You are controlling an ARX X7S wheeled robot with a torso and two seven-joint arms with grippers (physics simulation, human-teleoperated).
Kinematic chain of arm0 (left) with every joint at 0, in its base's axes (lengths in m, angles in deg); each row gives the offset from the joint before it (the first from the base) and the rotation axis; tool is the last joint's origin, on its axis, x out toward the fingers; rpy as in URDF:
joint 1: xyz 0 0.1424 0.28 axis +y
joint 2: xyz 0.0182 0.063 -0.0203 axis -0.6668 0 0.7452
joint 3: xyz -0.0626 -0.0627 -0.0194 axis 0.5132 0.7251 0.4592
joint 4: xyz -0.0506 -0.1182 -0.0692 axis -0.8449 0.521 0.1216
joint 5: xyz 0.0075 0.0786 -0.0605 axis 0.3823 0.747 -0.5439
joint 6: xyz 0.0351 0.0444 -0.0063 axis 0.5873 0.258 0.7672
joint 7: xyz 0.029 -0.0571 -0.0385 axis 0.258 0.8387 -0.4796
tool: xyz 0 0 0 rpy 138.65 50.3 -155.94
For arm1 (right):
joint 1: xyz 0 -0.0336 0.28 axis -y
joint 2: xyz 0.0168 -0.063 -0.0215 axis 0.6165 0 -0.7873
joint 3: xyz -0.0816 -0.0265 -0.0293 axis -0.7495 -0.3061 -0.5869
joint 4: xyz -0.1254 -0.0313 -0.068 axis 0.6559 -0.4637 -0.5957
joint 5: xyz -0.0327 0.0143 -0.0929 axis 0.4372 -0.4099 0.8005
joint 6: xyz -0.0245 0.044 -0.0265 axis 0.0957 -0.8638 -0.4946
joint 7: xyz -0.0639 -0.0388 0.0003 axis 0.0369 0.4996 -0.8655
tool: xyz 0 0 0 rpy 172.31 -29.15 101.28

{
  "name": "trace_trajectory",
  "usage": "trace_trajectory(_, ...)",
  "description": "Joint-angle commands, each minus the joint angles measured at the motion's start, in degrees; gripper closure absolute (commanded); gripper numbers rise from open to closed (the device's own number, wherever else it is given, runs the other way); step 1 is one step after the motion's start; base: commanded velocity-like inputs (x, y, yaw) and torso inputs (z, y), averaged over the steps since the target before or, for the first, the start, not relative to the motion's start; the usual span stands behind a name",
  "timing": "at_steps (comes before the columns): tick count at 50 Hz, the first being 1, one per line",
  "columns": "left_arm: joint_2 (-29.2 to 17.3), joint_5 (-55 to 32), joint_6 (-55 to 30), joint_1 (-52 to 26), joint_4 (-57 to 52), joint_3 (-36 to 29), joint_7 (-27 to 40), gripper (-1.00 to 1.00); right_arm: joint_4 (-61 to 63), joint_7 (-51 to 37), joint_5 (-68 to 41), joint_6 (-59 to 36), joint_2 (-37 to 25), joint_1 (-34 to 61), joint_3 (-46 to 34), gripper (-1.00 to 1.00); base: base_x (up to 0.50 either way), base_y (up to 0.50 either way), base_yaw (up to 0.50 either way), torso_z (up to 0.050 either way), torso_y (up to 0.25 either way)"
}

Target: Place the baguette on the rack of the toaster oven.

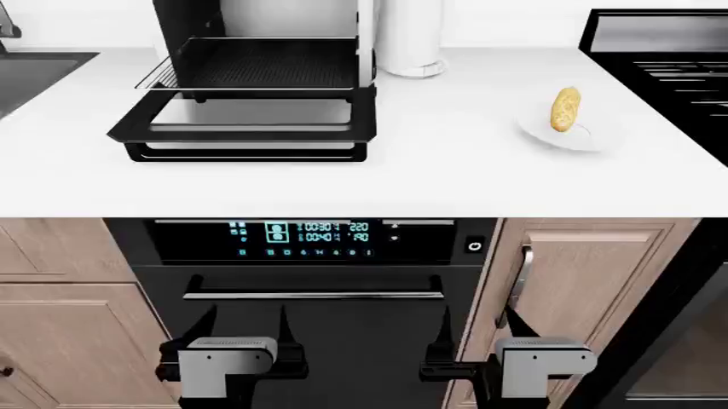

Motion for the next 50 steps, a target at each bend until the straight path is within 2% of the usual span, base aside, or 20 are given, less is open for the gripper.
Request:
trace_trajectory(1, -0.9, -0.9, -0.1, 0.0, 0.0, -1.1, 1.1, -1.00, 0.0, -1.6, -0.4, 0.1, -0.9, 0.0, -1.1, -1.00, 0.00, 0.00, 0.00, 0.000, 0.000)
trace_trajectory(41, -5.0, -3.2, 1.7, -0.3, 0.5, -6.0, 5.8, -1.00, 0.8, -8.1, -2.2, -1.9, -4.9, 0.2, -6.0, -1.00, 0.00, 0.00, 0.00, 0.000, 0.000)
trace_trajectory(50, -5.7, -3.6, 3.1, -0.4, 1.0, -6.8, 6.4, -1.00, 0.9, -8.9, -2.7, -2.3, -5.5, 0.3, -6.7, -1.00, 0.00, 0.00, 0.00, 0.045, 0.000)
